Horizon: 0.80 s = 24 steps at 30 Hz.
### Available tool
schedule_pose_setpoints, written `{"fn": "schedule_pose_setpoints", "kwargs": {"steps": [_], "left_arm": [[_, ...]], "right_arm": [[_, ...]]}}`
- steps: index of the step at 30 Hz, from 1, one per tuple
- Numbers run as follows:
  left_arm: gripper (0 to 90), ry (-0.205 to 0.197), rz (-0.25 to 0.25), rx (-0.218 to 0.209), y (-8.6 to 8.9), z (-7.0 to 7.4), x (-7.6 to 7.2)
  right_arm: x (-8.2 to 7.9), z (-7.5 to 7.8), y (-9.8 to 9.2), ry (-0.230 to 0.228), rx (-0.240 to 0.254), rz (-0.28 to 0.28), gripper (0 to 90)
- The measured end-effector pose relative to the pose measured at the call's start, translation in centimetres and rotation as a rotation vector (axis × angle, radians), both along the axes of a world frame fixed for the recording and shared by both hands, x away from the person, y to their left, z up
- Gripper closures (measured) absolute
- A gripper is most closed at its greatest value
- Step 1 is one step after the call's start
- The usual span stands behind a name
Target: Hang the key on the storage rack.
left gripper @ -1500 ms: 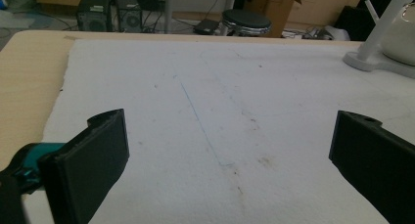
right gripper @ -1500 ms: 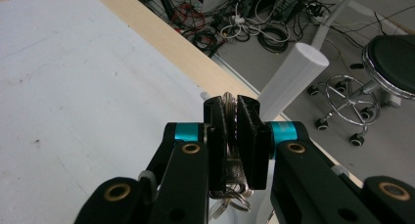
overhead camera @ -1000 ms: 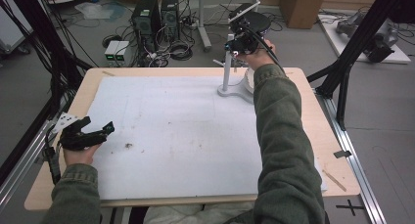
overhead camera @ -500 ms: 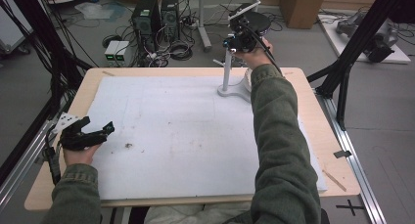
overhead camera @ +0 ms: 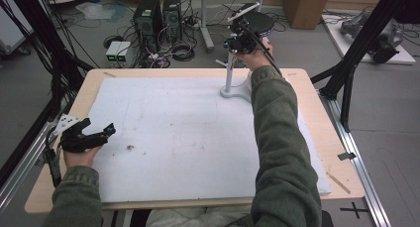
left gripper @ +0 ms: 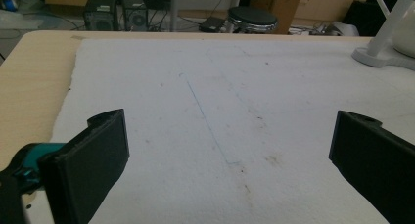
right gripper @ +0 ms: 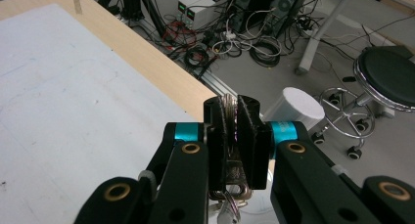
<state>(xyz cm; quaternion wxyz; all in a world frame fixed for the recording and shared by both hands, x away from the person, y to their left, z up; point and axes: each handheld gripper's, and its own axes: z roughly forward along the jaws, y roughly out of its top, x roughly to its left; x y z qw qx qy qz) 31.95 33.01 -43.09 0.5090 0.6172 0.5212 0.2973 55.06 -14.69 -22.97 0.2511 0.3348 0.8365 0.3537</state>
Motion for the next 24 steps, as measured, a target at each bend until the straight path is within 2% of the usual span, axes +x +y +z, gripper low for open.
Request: {"fn": "schedule_pose_setpoints", "kwargs": {"steps": [4,6,8,10,13,21,22,23,24], "left_arm": [[1.7,-0.001,0.001,0.0,0.1,0.0,0.0],[1.7,-0.002,0.001,0.0,0.1,0.0,-0.1],[1.7,-0.004,0.0,0.0,0.1,0.1,-0.1],[1.7,-0.01,0.008,-0.001,0.0,0.1,-0.1],[1.7,-0.011,0.005,-0.006,0.1,0.1,-0.1],[1.7,-0.01,0.001,-0.01,0.1,0.1,-0.1],[1.7,-0.009,0.001,-0.008,0.1,0.1,-0.1],[1.7,-0.009,0.001,-0.007,0.1,0.1,-0.1],[1.7,-0.01,-0.001,-0.01,0.1,0.1,0.0]], "right_arm": [[-0.5,0.2,0.1,0.007,0.013,-0.001,80.0],[-0.8,0.4,0.0,0.006,0.03,0.007,71.6],[-1.2,0.7,0.0,0.003,0.026,0.014,64.0],[-1.5,0.8,0.0,0.001,0.006,0.011,48.8],[-2.1,0.8,0.2,0.007,-0.001,-0.008,37.8],[-2.7,0.3,-0.8,0.07,0.057,-0.081,16.5],[-2.7,0.1,-1.0,0.1,0.084,-0.091,10.4],[-2.6,0.0,-1.1,0.124,0.091,-0.092,9.7],[-2.6,-0.1,-1.2,0.127,0.08,-0.095,9.5]]}}
